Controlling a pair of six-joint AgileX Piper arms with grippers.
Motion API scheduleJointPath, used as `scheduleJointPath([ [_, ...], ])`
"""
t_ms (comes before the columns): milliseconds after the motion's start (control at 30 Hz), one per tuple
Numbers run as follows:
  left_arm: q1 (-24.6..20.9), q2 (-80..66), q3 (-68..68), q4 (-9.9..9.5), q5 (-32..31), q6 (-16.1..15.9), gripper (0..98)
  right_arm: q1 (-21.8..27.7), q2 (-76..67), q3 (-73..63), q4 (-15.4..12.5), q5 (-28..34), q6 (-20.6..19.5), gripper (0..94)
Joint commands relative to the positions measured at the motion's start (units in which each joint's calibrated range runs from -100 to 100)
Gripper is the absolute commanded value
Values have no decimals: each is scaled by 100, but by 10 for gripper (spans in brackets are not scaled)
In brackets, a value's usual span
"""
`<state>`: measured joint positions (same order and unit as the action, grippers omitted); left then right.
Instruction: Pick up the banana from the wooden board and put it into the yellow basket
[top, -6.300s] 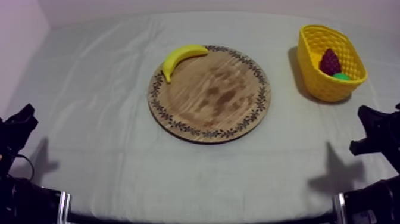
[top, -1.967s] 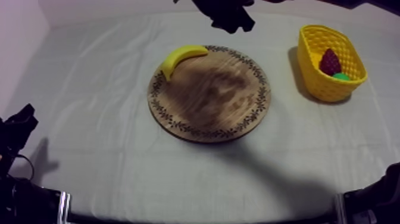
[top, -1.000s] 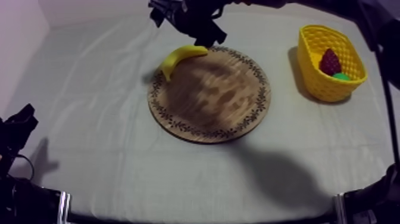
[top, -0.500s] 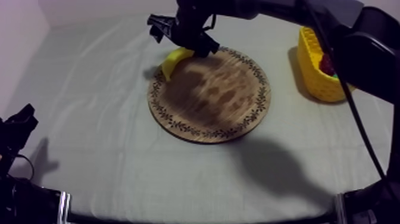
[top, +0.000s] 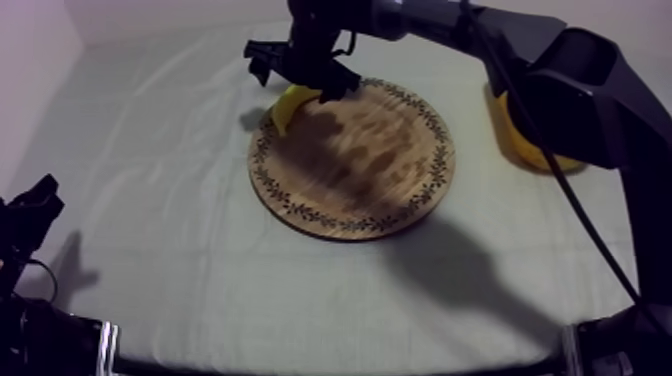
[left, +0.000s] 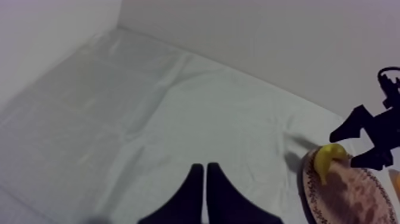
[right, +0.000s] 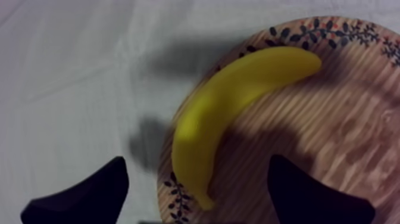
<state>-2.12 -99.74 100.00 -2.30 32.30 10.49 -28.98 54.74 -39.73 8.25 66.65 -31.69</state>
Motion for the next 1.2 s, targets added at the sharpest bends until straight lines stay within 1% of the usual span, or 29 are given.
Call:
scheduleJointPath([
  [0,-2,0,0,-2,3,-1,1,10,121,-166,-57,160,67,724],
  [467,-2,0,0,-2,3,-1,1,109,816,-1094,-338,988,458,698],
  [567,-2,0,0,-2,3,-1,1,105,961,-1367,-401,1206,550,674],
  [667,-2,0,0,-2,3,-1,1,108,1083,-1592,-501,1360,691,623],
  [900,-2,0,0,-2,3,-1,1,210,1344,-2101,-835,1588,1208,384],
  [1167,-2,0,0,-2,3,-1,1,308,1668,-2759,-1070,1973,1525,253],
])
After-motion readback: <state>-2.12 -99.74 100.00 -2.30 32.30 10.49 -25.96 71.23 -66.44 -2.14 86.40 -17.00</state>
